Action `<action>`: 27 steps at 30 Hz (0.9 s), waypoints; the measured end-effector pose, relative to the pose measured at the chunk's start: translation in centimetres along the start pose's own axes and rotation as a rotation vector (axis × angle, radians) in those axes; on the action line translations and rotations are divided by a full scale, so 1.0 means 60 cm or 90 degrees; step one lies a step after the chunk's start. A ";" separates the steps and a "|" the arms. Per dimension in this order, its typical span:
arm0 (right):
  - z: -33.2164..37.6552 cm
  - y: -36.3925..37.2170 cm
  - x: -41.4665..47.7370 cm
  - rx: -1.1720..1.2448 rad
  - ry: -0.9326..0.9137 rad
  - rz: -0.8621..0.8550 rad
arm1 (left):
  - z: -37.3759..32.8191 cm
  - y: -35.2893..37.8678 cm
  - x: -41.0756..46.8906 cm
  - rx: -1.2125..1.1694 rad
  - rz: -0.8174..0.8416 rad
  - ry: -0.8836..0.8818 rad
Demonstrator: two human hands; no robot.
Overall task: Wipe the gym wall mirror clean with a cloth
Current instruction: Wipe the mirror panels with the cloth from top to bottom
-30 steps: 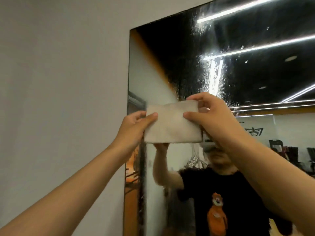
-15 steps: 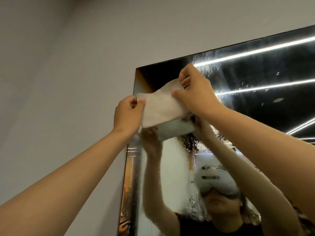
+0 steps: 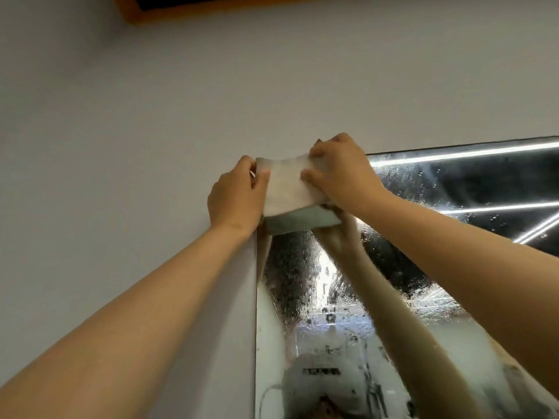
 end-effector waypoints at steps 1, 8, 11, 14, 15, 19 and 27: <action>0.006 0.007 0.011 -0.028 -0.010 -0.007 | 0.005 0.004 0.012 -0.002 0.002 0.002; 0.019 0.081 0.011 -0.351 -0.056 -0.011 | 0.028 0.023 0.000 0.016 0.024 0.056; 0.028 0.085 0.011 -0.361 -0.086 -0.053 | 0.044 0.009 -0.021 0.028 0.023 0.059; 0.049 0.102 0.010 -0.313 -0.151 -0.007 | 0.073 0.009 -0.042 0.102 0.043 0.070; 0.053 0.106 0.006 -0.290 -0.159 0.010 | 0.078 0.011 -0.046 0.111 0.048 0.073; 0.047 0.125 -0.017 -0.211 -0.134 0.050 | 0.079 0.016 -0.045 0.134 0.047 0.083; 0.048 0.148 0.007 -0.351 -0.071 0.194 | 0.083 0.019 -0.043 0.153 0.046 0.093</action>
Point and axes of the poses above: each hand's wrist, its own x-axis towards the middle knuckle, its own y-axis out of the palm, z = x × y, the point moved 5 cm from there along x, towards the middle knuckle, and after that the axes turned 2 degrees about x, right-handed, at the moved point
